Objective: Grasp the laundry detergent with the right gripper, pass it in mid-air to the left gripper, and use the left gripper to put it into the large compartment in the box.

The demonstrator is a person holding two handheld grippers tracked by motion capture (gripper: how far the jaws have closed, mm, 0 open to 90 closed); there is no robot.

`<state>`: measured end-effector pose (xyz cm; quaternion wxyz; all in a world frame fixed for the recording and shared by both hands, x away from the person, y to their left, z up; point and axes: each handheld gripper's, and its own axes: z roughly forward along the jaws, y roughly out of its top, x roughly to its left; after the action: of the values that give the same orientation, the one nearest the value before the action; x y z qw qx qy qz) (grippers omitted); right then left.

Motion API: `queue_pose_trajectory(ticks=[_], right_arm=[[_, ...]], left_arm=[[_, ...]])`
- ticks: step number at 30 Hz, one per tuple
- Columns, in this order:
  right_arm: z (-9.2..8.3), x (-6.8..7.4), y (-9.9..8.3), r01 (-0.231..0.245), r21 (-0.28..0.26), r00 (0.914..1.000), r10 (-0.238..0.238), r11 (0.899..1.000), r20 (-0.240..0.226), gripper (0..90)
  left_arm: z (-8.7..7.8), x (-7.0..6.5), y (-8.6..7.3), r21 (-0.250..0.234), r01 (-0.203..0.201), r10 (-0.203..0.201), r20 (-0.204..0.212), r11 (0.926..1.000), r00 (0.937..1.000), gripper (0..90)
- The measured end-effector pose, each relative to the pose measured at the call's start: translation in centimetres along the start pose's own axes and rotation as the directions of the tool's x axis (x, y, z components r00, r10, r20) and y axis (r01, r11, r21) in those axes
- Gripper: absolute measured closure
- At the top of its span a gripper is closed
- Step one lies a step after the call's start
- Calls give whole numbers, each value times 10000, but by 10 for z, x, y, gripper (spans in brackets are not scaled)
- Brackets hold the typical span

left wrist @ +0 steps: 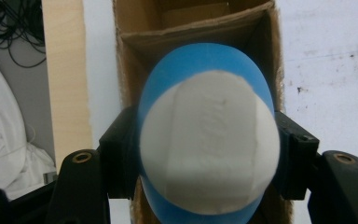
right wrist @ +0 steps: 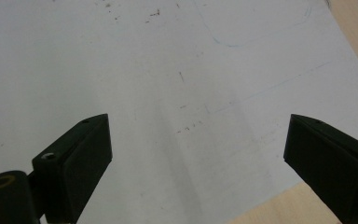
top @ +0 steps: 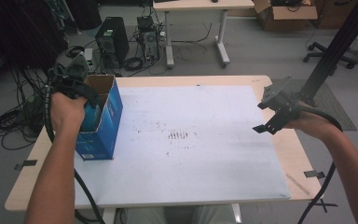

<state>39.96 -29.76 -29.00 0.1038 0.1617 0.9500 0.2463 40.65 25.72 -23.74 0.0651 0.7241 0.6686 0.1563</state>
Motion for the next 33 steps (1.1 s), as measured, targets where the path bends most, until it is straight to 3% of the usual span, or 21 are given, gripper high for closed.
queue_pose_trajectory(ticks=[19,33], right_arm=[[2,1,-3,-118,156,9999,118,9998,-11,74],[5,0,-4,-166,208,9998,167,9996,-53,74]], left_arm=[[32,-2,-9,129,-296,297,-87,9995,9995,379],[42,0,-10,280,-339,336,130,9990,9994,378]])
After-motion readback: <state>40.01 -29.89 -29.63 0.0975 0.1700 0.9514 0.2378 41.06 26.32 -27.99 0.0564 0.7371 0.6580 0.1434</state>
